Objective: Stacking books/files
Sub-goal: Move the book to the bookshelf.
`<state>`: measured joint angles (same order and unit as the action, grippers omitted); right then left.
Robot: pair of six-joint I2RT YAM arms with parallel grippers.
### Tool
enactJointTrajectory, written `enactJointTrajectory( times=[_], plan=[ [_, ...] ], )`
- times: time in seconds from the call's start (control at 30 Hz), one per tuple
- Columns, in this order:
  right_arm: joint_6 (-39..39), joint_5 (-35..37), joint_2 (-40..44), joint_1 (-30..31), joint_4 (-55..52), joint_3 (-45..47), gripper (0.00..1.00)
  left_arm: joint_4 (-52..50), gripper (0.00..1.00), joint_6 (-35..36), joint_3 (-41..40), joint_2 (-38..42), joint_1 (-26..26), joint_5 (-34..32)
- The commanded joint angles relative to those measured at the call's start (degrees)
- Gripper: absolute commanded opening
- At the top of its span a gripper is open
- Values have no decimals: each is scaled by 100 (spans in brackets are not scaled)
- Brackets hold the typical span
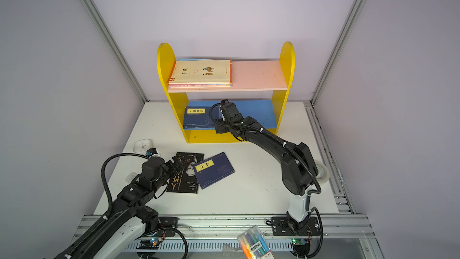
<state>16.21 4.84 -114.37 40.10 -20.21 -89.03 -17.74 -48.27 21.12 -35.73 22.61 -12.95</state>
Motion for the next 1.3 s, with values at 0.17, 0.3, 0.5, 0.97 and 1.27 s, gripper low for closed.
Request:
enactJointTrajectory(
  times=[0.17,0.3,0.5,0.97,1.27],
  plan=[
    [-475,-577,140,495,316,25,53,130,97,22,-61,4,-60,36],
    [-407,-901,-216,672,527,-232,43,78,98,43,-65,22,-66,67],
    [-441,-1239,-759,828,457,-799,39,-43,97,88,-68,108,-108,103],
    [-334,-1294,-1465,868,528,-1379,39,-315,97,184,1,293,-239,149],
    [-413,-1106,-1744,859,562,-1750,43,-469,98,184,-2,408,-279,153]
  ],
)
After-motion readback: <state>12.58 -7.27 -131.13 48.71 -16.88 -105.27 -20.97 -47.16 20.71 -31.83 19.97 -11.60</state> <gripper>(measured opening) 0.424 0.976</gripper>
